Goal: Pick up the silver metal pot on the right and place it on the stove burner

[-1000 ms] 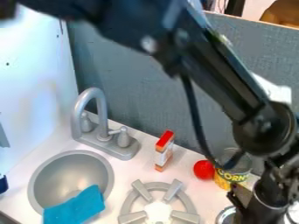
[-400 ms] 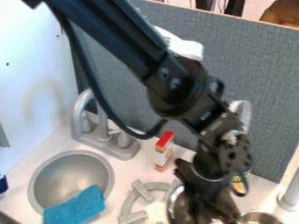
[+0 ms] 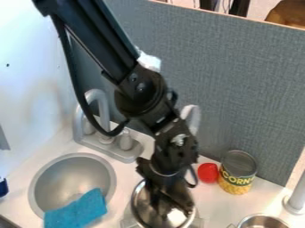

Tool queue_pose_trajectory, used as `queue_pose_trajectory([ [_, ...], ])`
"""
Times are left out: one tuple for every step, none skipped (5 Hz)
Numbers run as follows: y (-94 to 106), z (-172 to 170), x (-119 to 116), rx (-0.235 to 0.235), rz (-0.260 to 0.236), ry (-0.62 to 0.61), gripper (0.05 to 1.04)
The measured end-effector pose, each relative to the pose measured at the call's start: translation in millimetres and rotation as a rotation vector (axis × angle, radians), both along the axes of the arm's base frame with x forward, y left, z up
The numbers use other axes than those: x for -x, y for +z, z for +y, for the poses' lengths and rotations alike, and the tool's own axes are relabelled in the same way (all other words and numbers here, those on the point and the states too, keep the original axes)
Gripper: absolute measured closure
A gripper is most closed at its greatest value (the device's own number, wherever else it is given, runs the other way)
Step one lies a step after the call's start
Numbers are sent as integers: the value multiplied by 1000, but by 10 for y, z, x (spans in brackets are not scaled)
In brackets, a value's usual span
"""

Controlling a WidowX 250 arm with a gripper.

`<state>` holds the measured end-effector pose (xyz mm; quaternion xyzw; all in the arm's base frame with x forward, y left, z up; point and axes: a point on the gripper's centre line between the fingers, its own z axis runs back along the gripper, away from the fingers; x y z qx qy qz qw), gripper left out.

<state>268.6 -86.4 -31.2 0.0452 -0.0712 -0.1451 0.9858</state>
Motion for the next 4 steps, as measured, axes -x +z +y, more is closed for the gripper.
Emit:
queue_pose_trajectory([
  [-239, 239, -95, -5, 27, 38, 763],
  [-388, 269, -164, -22, 43, 16, 763],
  [-425, 286, -167, -11, 50, 8, 763],
  [-432, 233, -180, 28, 45, -17, 763],
])
